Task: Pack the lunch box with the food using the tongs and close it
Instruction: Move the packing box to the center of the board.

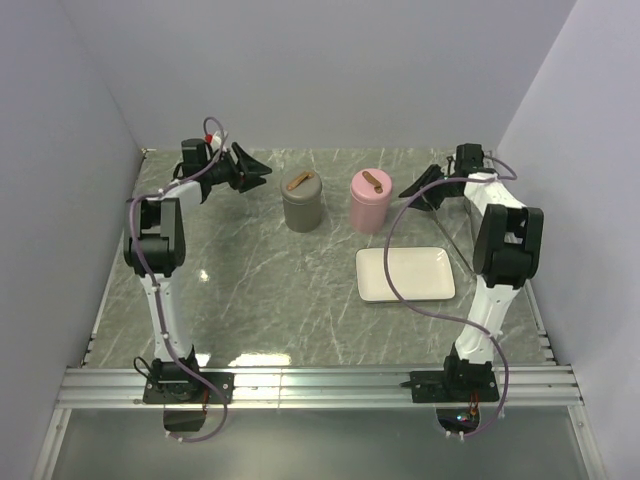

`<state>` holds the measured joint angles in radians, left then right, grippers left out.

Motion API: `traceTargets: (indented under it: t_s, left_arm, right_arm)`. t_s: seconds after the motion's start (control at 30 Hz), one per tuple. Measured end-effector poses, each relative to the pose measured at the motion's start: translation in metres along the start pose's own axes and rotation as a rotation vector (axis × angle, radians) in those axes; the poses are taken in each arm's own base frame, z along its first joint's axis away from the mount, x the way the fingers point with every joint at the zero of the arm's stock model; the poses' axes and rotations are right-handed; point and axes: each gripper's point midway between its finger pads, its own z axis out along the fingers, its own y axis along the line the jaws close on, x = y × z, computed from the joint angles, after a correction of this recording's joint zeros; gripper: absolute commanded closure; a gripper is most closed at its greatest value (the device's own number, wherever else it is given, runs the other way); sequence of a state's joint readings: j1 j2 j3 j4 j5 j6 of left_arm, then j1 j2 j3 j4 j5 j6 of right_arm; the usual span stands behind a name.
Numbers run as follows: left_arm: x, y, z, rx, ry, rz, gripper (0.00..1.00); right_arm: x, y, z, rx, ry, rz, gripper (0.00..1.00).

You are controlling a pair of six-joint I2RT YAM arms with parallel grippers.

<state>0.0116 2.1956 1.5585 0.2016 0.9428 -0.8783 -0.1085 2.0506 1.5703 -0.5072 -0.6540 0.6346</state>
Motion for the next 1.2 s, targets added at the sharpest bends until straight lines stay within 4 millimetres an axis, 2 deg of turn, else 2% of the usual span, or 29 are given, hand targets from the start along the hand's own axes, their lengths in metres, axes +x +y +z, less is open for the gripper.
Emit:
traceTargets:
  t_s: [0.23,0.57,0.7,0.83,0.97,1.1,1.2]
  left_arm:
    - [0.01,-0.003,0.027,0.047,0.049,0.002,0.32]
    - [0.019,0.006,0.04,0.055,0.069,-0.013,0.29]
    - [0.019,0.009,0.041,0.055,0.069,-0.019,0.28]
    - [0.018,0.007,0.041,0.062,0.064,-0.013,0.28]
    - [0.016,0.008,0.044,0.077,0.065,-0.004,0.3]
    - [0.02,0.014,0.052,0.101,0.084,-0.008,0.32]
    - [0.031,0.021,0.061,0.118,0.119,-0.039,0.34]
  right_arm:
    - [0.012,-0.005,0.035,-0.041,0.088,0.066,0.49]
    - [0.021,0.014,0.046,-0.152,0.14,0.145,0.48]
    - [0.039,0.026,0.054,-0.165,0.184,0.129,0.48]
    - [0.067,0.045,0.066,-0.18,0.243,0.086,0.49]
    - [0.089,0.055,0.078,-0.19,0.291,0.054,0.49]
    - [0.099,0.054,0.086,-0.184,0.318,0.055,0.49]
    - [0.101,0.054,0.086,-0.184,0.321,0.047,0.49]
